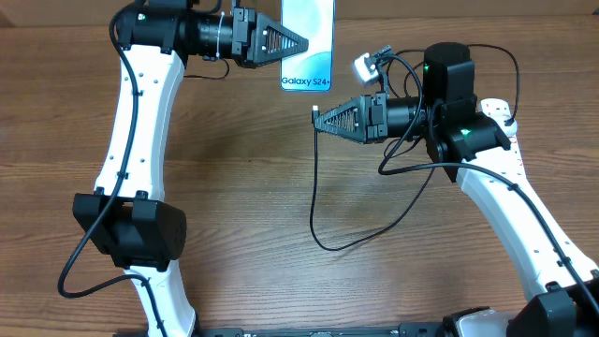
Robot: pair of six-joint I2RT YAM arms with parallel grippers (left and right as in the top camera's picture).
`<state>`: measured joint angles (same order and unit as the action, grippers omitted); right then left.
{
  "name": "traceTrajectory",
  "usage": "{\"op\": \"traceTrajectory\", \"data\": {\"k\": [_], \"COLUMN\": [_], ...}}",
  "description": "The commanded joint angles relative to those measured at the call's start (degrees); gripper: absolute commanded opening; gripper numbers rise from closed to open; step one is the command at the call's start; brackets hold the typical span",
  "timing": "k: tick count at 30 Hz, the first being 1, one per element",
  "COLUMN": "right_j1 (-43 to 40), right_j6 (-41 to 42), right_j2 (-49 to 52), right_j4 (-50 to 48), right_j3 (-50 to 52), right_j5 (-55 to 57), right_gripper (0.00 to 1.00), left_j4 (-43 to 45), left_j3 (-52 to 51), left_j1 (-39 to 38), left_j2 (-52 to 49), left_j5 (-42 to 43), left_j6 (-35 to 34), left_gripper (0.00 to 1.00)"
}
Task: Plug charger to phone and switch on socket
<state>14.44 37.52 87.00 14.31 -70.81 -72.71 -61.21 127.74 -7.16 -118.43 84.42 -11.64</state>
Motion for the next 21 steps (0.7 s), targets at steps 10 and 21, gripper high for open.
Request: {"op": "traceTrajectory", "data": {"k": [10,21], "right_j1": [0.2,2.6], "right_j6": [5.8,5.4], "right_j2": [-1.4,-1.4], "right_j4": [-6.5,-10.4], "right_j3": [-1.3,-1.3], "right_j5": [0.6,3.1], "right_gripper": [0.04,0.04], "left_j4": [0.2,0.2], "left_j3": [0.5,0.5], "left_j1": [-0.2,-0.8], "left_j2": [0.5,0.5], "left_j5": [3.9,3.3], "left_j6": [-1.2,-1.3], "left_gripper": [0.04,0.04]}}
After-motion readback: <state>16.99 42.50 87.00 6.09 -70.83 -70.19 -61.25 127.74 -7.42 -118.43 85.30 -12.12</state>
